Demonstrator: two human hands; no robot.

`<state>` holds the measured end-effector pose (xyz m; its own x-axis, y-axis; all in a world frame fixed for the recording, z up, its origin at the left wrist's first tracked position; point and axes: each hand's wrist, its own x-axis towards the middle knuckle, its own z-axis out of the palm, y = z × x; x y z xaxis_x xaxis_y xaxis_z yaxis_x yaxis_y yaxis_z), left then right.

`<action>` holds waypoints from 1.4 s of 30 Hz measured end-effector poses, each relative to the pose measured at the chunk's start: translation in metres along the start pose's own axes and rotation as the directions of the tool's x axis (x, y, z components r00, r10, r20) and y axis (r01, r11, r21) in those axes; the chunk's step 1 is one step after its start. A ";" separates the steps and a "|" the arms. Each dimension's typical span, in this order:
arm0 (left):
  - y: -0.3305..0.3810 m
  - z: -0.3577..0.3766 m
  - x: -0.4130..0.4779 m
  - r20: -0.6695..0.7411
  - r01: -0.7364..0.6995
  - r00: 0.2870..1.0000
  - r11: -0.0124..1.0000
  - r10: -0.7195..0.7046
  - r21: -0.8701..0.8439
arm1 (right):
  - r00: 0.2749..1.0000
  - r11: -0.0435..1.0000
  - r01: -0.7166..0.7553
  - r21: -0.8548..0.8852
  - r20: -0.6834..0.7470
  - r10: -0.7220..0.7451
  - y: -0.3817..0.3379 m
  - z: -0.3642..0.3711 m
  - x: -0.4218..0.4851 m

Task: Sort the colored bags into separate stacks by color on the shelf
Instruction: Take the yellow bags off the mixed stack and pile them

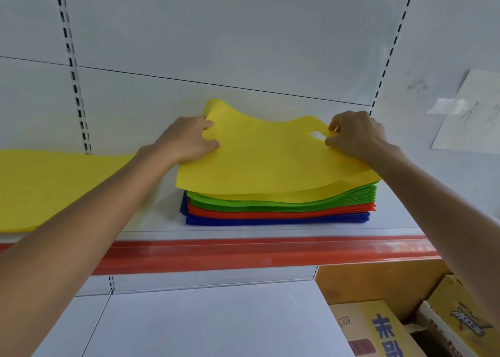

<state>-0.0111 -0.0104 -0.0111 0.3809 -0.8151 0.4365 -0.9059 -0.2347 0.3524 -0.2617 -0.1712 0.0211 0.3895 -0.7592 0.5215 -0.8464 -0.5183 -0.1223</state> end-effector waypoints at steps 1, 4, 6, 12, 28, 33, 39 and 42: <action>-0.005 -0.005 -0.001 -0.010 0.008 1.000 1.000 -0.008 -0.002 | 1.000 1.000 0.010 0.002 -0.007 -0.010 -0.006 -0.003 0.000; -0.026 -0.026 -0.006 -0.047 0.038 0.998 0.999 -0.038 -0.001 | 0.998 0.999 0.048 0.022 -0.038 -0.047 -0.030 -0.009 0.001; -0.044 -0.043 -0.011 -0.074 0.059 0.996 0.998 -0.059 0.005 | 0.995 0.996 0.075 0.048 -0.076 -0.071 -0.051 -0.013 0.000; -0.110 -0.098 -0.035 -0.113 0.142 0.984 0.988 -0.135 0.060 | 0.982 0.978 0.166 0.122 -0.108 -0.153 -0.139 -0.011 -0.008; -0.297 -0.151 -0.110 0.124 0.286 0.940 0.932 -0.318 0.221 | 0.957 0.968 0.225 0.108 0.163 -0.241 -0.340 0.055 -0.088; -0.315 -0.140 -0.120 0.205 0.291 0.921 0.934 -0.332 0.206 | 0.963 0.978 0.182 0.102 0.184 -0.199 -0.349 0.063 -0.100; -0.315 -0.138 -0.124 0.273 0.234 0.920 0.952 -0.282 0.195 | 0.966 0.984 0.156 0.088 0.192 -0.171 -0.342 0.068 -0.101; -0.314 -0.141 -0.124 0.326 0.234 0.897 0.947 -0.298 0.220 | 0.955 0.980 0.180 0.087 0.222 -0.195 -0.341 0.072 -0.103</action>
<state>0.2521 0.2389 -0.0596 0.5512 -0.8342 0.0172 -0.8093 -0.5295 0.2541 0.0125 0.0550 -0.0517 0.6178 -0.7117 0.3343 -0.7278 -0.6785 -0.0997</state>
